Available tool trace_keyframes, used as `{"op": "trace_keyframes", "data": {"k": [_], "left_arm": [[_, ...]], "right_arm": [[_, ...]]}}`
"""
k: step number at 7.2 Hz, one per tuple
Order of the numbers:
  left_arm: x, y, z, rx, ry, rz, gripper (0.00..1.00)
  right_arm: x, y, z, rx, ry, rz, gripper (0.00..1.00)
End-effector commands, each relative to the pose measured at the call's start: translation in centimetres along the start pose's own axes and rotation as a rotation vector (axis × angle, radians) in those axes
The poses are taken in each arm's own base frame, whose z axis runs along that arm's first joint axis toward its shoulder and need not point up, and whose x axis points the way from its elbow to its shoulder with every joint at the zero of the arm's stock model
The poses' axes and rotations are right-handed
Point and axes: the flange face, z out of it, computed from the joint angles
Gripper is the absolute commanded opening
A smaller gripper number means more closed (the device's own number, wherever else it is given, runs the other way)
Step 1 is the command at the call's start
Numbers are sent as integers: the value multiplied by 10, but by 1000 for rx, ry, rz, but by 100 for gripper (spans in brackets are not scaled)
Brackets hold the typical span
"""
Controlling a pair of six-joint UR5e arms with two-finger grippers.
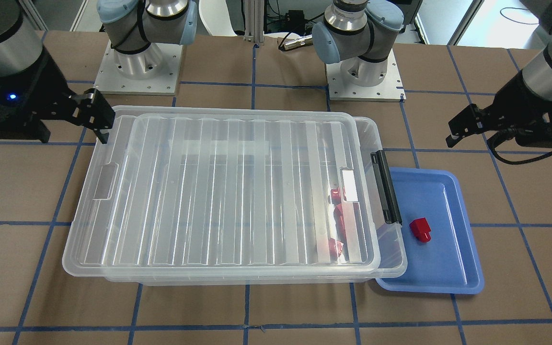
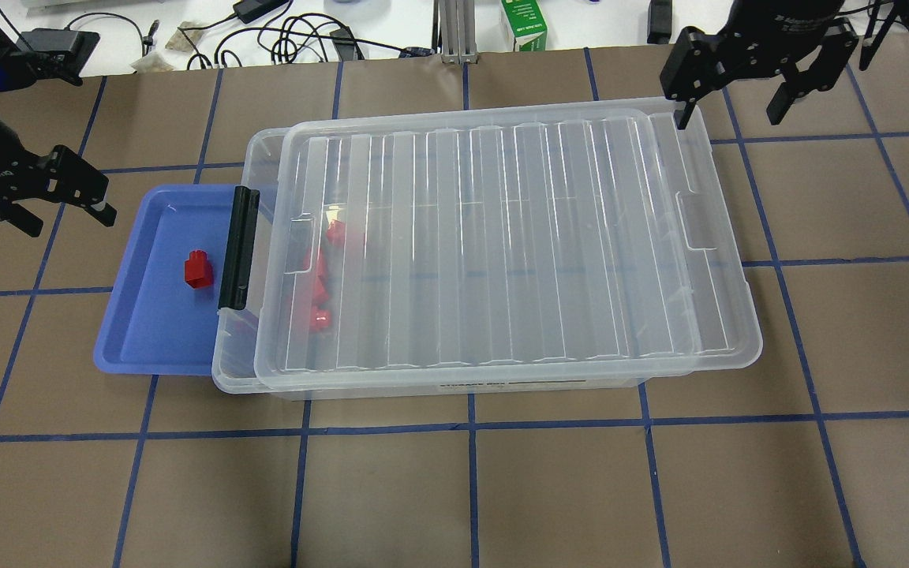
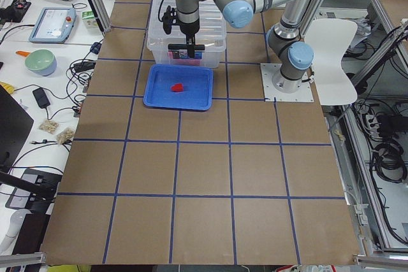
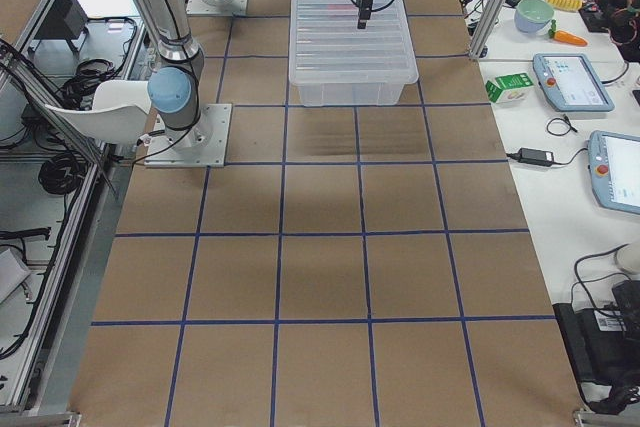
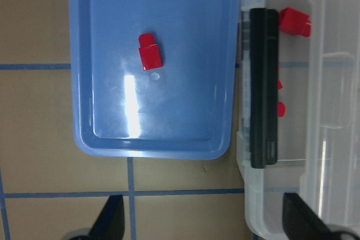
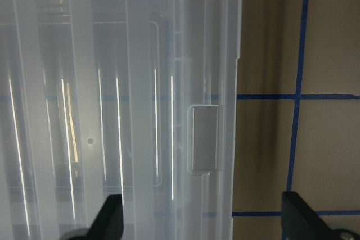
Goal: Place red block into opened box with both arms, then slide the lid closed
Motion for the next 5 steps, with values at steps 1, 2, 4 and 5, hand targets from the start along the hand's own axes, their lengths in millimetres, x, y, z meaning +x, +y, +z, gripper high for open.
{"op": "trace_keyframes", "data": {"k": [1,2,4,5], "left_arm": [[-30,-35,68,-22,33,-20,100],[-40,-51,95,9,18,-19,100],[-51,-65,149,3,25,-158,100],[-51,-65,167,-8,27,-177,100]], "right_arm": [[70,-15,28,-47,-27,55,100],[68,-20,50,-60,-36,68,100],[62,-18,107,-45,-53,55,100],[60,-15,129,-14,-47,44,100]]}}
